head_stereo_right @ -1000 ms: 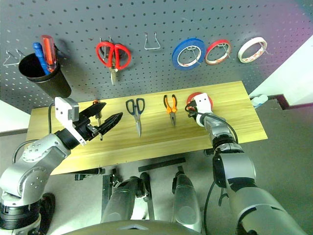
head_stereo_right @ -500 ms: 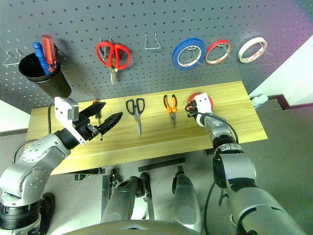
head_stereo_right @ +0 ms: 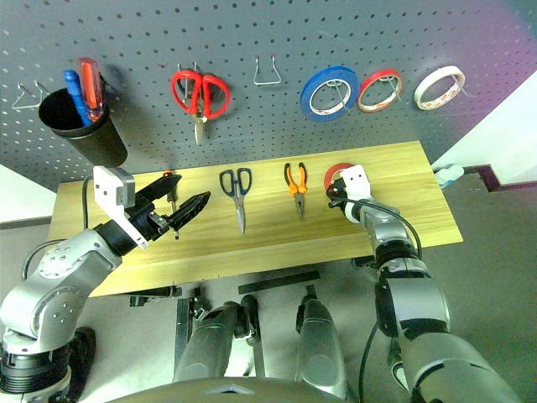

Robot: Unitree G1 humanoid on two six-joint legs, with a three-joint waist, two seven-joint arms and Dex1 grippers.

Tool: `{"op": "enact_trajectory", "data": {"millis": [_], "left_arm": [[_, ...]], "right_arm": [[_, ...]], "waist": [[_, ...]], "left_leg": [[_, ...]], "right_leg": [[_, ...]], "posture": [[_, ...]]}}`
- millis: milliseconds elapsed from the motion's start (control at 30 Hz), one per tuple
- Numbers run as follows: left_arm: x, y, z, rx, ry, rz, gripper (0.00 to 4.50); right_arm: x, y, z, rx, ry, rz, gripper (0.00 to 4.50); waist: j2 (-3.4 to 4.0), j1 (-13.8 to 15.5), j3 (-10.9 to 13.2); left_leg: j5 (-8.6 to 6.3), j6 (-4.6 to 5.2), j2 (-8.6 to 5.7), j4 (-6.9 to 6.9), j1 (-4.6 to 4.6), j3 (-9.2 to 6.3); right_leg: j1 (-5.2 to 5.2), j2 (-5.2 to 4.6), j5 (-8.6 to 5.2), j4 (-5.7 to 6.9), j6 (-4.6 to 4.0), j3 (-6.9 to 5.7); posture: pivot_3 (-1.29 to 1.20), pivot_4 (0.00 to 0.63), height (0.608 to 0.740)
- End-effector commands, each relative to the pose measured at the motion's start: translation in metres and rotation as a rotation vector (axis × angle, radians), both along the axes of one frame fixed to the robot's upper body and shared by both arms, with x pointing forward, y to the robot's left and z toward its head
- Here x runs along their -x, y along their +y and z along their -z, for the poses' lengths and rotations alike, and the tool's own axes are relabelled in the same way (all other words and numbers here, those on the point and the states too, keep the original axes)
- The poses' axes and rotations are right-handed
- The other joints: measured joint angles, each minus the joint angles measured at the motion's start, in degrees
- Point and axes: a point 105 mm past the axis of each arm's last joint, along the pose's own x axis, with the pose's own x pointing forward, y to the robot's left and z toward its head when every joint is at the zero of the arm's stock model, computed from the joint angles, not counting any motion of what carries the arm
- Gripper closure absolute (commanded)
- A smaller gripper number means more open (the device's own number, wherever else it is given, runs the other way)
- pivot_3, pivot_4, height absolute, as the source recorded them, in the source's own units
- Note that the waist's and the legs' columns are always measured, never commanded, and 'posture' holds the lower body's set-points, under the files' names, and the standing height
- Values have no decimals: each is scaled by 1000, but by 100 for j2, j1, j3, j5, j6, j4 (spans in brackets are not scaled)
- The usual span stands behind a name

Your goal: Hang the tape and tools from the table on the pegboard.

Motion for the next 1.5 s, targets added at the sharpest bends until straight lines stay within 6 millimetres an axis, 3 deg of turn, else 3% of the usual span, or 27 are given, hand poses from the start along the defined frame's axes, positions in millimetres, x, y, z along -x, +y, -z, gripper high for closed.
{"op": "enact_trajectory", "data": {"millis": [33,400,767,1100,1333,1500], "left_arm": [[3,-5,-7,9,-41,25,0],[2,-6,-7,9,-43,36,0],[2,-7,-5,12,-35,46,0],[5,-8,-7,6,-45,57,0],[36,-12,-6,-79,-14,242,0],[45,-7,-3,-148,9,298,0]], "right_arm": [[18,-8,23,-6,95,9,3843],[46,-13,23,-1,105,-69,3843],[39,-4,16,73,87,-123,195],[28,-7,7,205,137,-137,195],[34,-9,17,208,198,-143,195],[34,-8,19,195,213,-136,195]], "waist": [[0,22,0],[-2,65,1],[-2,58,6],[-2,54,15],[-7,45,24],[-7,51,25]], "left_leg": [[0,0,0,0,0,-1],[-1,0,0,-2,-1,-5],[-1,0,0,-2,-2,-6],[-1,0,0,-3,-4,-6],[-1,0,1,-4,-6,-6],[-2,-1,-1,-4,-5,-10]], "right_leg": [[0,-1,0,0,0,0],[0,-6,0,-4,-1,1],[-4,-9,0,-5,-1,2],[-9,-10,0,-5,-2,2],[-13,-10,0,-7,-2,2],[-28,-13,-1,-11,-4,0]], "posture": [[-60,341,740],[-72,343,740],[-69,342,740],[-69,343,740],[-67,341,740],[-67,340,740]]}}
